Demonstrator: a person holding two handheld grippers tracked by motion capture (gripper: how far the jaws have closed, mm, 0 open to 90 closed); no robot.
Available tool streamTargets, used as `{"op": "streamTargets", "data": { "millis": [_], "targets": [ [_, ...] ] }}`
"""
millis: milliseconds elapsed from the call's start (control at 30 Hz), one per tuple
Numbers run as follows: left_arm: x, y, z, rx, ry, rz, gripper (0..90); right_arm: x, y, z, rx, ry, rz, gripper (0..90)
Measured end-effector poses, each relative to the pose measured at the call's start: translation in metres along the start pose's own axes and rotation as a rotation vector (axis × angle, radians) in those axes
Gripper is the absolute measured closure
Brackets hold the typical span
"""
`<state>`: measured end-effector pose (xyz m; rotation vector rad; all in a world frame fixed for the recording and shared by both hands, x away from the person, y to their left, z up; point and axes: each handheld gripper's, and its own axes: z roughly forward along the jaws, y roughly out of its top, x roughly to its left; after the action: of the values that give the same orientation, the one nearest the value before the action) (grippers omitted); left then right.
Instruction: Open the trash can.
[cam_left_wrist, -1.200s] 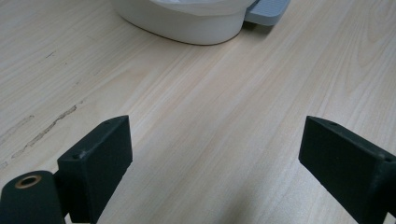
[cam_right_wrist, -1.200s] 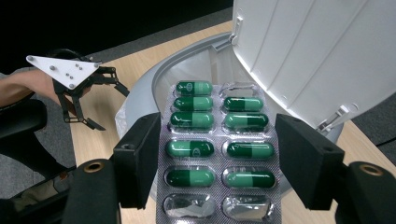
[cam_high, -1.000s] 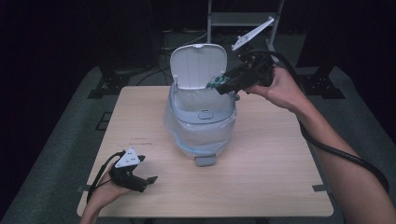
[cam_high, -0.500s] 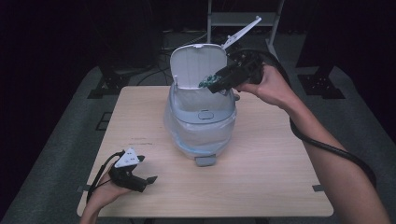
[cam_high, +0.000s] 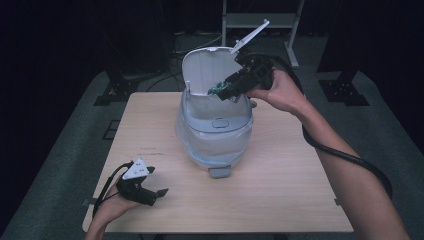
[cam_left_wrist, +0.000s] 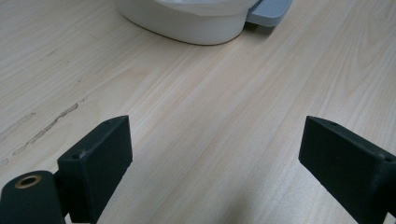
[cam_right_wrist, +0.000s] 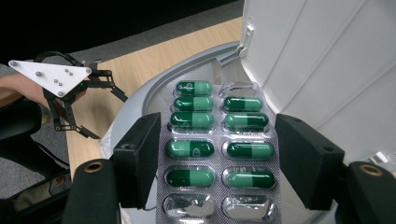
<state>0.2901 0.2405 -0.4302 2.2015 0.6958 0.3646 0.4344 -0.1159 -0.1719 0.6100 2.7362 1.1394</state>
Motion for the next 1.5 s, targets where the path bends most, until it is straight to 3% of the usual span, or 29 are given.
{"op": "streamTargets", "data": {
  "millis": [700, 1067, 1267, 1500],
  "targets": [
    [0.000, 0.000, -0.001, -0.005, -0.003, 0.000, 8.8, -0.008, 0.010, 0.023, -0.005, 0.017, -0.001, 31.7],
    [0.002, -0.001, -0.002, -0.011, -0.002, -0.004, 8.8, -0.011, 0.006, 0.024, -0.005, 0.015, 0.009, 31.0],
    [0.004, -0.002, -0.004, -0.014, 0.003, -0.011, 8.8, -0.014, 0.000, 0.021, -0.003, 0.015, 0.007, 35.4],
    [0.004, -0.004, -0.004, -0.017, 0.006, -0.018, 8.8, -0.017, -0.008, 0.011, -0.015, 0.013, 0.018, 47.2]
  ]
}}
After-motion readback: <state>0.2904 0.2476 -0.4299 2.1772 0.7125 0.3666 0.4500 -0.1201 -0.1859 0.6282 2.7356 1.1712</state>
